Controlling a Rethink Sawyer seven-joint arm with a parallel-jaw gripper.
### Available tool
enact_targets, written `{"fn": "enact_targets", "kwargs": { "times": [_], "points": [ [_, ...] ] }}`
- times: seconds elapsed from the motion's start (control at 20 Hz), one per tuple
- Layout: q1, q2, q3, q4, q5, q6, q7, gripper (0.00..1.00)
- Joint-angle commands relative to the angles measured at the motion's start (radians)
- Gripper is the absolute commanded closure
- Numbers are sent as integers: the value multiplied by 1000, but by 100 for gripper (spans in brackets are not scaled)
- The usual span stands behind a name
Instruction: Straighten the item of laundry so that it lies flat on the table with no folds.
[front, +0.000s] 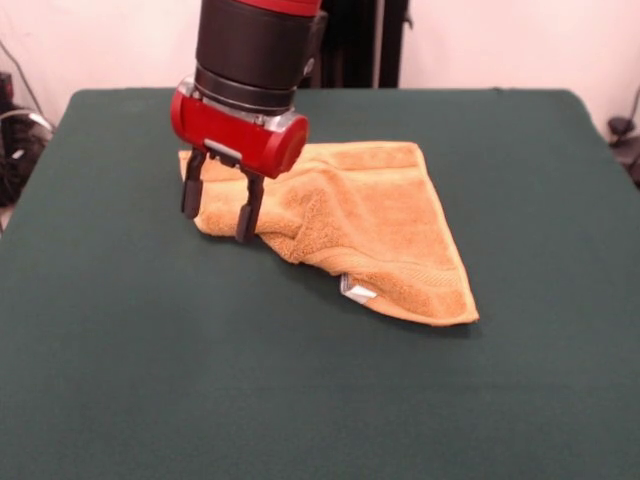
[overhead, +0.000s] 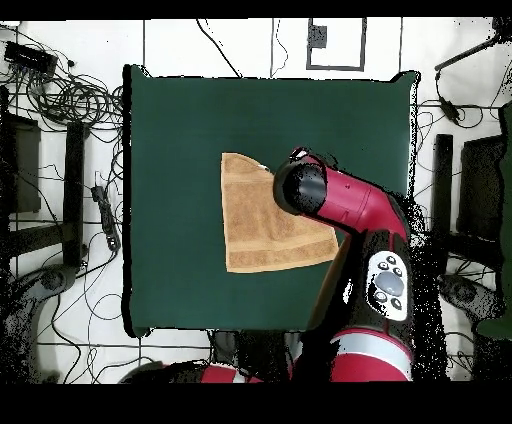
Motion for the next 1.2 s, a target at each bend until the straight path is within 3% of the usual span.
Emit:
{"fn": "enact_targets", "kwargs": {
  "times": [0.05, 0.6, 1.2],
  "points": [
    [49, 97, 36, -18, 55, 125, 209, 0],
    [64, 115, 32, -30, 67, 129, 211, 0],
    [68, 127, 50, -46, 111, 238, 223, 0]
  ]
}}
